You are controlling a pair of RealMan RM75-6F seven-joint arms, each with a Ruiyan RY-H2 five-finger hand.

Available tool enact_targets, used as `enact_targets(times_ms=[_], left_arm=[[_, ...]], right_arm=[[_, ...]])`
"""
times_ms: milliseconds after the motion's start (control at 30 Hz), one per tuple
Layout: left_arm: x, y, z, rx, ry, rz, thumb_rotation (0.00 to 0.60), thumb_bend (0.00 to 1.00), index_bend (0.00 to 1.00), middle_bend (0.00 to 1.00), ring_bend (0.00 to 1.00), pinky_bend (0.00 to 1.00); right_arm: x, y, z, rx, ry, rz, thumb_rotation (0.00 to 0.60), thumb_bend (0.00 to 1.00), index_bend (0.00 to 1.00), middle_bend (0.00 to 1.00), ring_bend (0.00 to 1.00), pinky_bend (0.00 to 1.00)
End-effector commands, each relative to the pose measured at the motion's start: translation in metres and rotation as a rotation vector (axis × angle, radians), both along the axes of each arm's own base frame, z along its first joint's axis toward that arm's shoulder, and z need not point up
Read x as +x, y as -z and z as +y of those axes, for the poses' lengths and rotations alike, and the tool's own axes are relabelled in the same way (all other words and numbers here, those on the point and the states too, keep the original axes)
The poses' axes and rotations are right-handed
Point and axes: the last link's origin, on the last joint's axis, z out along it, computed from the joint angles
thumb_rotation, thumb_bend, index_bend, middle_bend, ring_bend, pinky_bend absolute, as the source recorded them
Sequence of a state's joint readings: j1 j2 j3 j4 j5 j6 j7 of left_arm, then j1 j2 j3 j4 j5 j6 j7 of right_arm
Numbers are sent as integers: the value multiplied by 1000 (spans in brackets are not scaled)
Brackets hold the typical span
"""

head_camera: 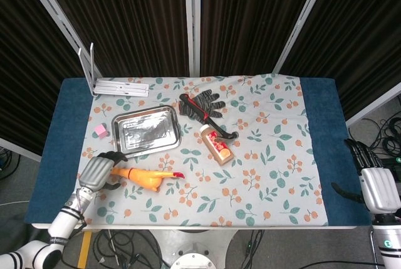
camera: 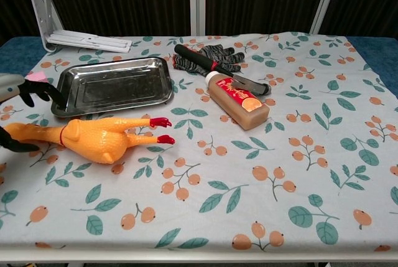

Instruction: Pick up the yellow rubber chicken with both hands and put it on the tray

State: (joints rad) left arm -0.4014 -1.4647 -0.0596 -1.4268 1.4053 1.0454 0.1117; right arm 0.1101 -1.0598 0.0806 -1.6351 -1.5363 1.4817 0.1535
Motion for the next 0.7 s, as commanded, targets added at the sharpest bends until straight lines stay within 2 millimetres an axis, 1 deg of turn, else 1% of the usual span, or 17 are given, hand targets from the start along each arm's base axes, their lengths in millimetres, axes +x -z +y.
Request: enact_targets(times_ms=[33, 200, 367, 600, 700], left_arm=[[-5, 6, 0, -1, -14, 4, 600, 211, 388, 383, 303, 353], [-13, 12, -1, -6, -35, 16, 600, 224, 404, 397, 308, 360], [-16, 15, -1, -5, -45, 17, 600, 236, 415, 406, 324, 360], [-21, 18, 5, -2, -57, 22, 600, 243, 413, 407, 324, 360], [-22, 20, 7, -12, -61, 19, 600, 273, 423, 419, 325, 365]], right_arm=[[-1, 1, 0, 2, 3, -3, 600, 84, 20, 80, 65, 163], [-1, 1, -1, 2, 5, -4, 600, 84, 21, 80, 64, 163], [-2, 2, 1, 3, 12, -6, 600, 84, 21, 80, 64, 163], [-4, 2, 2, 2, 23, -8, 600, 85, 21, 80, 64, 163], [-5, 2, 3, 0, 27, -8, 600, 85, 21, 80, 64, 163]])
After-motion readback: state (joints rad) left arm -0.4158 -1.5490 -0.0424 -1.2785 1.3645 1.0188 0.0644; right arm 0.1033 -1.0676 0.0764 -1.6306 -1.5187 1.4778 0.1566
